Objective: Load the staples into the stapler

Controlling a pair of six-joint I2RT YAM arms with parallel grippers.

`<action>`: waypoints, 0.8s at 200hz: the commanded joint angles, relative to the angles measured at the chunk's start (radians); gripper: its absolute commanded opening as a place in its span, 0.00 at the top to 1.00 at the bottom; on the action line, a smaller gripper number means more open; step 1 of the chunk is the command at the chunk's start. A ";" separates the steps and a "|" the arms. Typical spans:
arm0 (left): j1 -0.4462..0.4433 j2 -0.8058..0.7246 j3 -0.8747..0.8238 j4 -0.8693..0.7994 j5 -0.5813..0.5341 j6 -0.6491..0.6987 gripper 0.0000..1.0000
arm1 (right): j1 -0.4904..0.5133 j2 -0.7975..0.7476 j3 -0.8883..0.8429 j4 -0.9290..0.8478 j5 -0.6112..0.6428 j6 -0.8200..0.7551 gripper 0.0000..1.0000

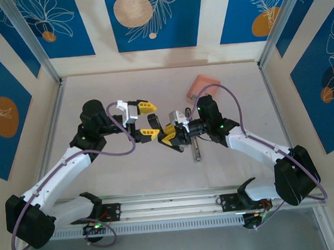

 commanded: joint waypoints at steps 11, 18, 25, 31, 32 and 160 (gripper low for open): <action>-0.007 -0.024 -0.016 -0.021 -0.042 0.039 0.16 | -0.004 -0.040 -0.008 0.029 -0.002 0.018 1.00; -0.007 -0.026 -0.019 -0.026 -0.051 0.045 0.15 | -0.005 -0.041 -0.009 0.031 0.003 0.020 1.00; -0.007 -0.028 -0.020 -0.029 -0.059 0.048 0.14 | -0.004 -0.042 -0.011 0.034 0.008 0.026 1.00; -0.007 -0.030 -0.025 -0.032 -0.068 0.052 0.13 | -0.003 -0.041 -0.013 0.038 0.016 0.031 1.00; -0.007 -0.030 -0.024 -0.033 -0.069 0.053 0.12 | -0.003 -0.041 -0.014 0.040 0.018 0.033 1.00; -0.007 -0.099 -0.168 -0.033 -0.361 0.059 0.09 | 0.059 -0.045 -0.083 0.145 0.310 0.190 1.00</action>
